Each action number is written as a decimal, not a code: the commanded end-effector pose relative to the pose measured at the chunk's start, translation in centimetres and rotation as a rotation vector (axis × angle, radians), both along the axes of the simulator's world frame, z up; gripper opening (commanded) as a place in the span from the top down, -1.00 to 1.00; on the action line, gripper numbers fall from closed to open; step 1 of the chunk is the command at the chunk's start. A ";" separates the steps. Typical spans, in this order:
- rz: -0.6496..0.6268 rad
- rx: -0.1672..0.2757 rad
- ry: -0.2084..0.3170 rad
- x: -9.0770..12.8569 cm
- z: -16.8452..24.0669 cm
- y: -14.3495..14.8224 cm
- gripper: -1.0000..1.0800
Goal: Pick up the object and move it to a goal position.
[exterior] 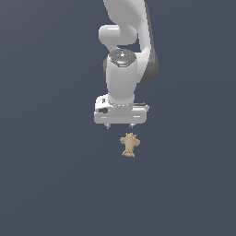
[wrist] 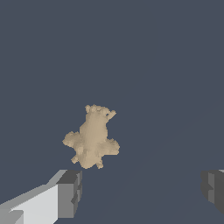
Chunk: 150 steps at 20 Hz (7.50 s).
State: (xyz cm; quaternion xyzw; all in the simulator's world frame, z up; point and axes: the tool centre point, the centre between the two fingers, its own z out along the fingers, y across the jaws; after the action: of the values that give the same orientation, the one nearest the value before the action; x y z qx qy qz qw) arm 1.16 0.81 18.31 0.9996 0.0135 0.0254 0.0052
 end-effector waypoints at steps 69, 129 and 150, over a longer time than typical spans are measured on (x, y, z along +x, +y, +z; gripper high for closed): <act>0.725 0.717 0.015 -4.1 -11.2 -0.3 -1.00; 1.110 0.992 -0.653 -2.4 -13.3 -0.6 -1.00; 1.152 0.989 -0.779 -1.9 -14.1 1.0 -1.00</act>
State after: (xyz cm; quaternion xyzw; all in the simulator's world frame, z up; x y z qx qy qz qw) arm -0.74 0.99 4.41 0.6447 0.5042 0.3689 -0.4405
